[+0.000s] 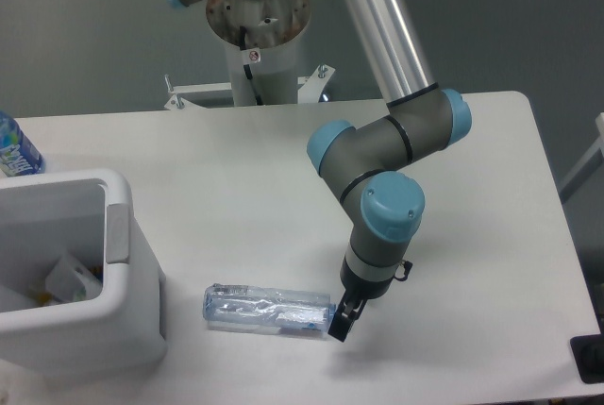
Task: Place the trash in the trash can
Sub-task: 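Lower the gripper around the bottle's cap end and close it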
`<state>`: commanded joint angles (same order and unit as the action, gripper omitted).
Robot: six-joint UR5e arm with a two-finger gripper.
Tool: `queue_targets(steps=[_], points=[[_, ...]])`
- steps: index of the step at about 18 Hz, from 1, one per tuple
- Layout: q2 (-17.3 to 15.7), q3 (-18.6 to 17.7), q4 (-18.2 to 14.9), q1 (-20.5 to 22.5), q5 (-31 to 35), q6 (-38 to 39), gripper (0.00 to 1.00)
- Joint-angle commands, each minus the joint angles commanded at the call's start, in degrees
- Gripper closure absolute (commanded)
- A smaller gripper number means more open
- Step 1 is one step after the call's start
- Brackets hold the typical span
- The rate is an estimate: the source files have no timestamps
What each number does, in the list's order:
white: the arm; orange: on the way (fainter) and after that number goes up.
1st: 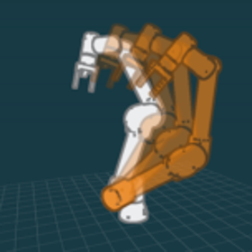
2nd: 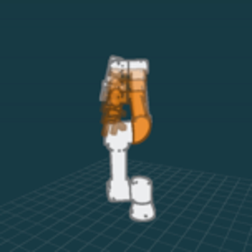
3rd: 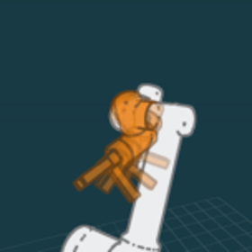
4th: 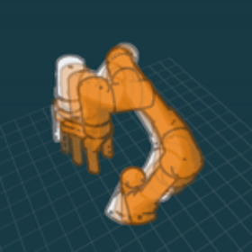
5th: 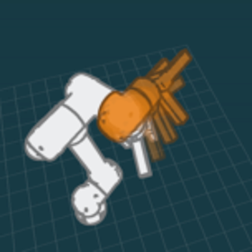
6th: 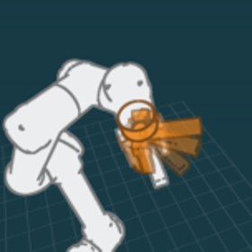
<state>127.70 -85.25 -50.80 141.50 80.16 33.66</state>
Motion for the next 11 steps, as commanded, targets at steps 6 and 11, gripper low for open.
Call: queue_targets(steps=[6,11], points=[[1.06,0.0,0.0,-0.09,2.02,0.09,0.15],[1.32,-0.35,0.0,-0.18,2.02,0.09,0.27]])
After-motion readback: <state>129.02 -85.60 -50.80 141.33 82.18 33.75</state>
